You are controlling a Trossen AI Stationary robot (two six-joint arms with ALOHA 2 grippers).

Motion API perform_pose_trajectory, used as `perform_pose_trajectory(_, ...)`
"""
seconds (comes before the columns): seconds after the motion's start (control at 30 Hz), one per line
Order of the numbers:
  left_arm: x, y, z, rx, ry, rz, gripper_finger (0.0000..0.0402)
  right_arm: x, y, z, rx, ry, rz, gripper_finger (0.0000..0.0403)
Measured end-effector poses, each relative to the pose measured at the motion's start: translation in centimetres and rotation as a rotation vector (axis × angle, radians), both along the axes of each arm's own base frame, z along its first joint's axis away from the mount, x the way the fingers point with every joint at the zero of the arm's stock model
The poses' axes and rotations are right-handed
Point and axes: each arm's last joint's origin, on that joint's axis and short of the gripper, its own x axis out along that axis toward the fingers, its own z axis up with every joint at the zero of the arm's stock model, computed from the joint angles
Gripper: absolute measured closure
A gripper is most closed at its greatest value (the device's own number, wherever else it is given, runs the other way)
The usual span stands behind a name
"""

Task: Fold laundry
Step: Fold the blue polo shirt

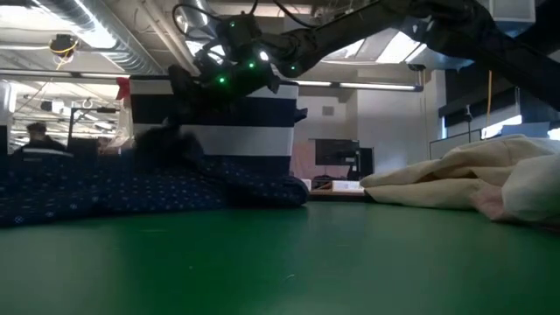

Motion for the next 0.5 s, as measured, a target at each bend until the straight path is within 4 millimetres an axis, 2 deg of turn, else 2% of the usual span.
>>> perform_pose_trajectory(0.13,-0.1,-0.1,0.7,-0.085,0.021,0.015,0.0307,-0.3,0.2,0.1,0.098,0.019,0.019,0.0277)
perform_pose_trajectory(0.23,0.0,-0.1,2.7,-0.184,-0.027,0.018,0.0275,-1.2,0.5,1.1,0.15,0.099,0.076,0.0227)
perform_pose_trajectory(0.37,1.0,0.2,5.3,-0.271,-0.281,0.039,0.0248,-3.7,1.7,4.0,0.187,0.257,0.19,0.0182)
perform_pose_trajectory(0.5,3.4,0.8,5.3,-0.176,-0.548,0.056,0.0241,-5.9,4.2,5.2,0.143,0.47,0.251,0.017)
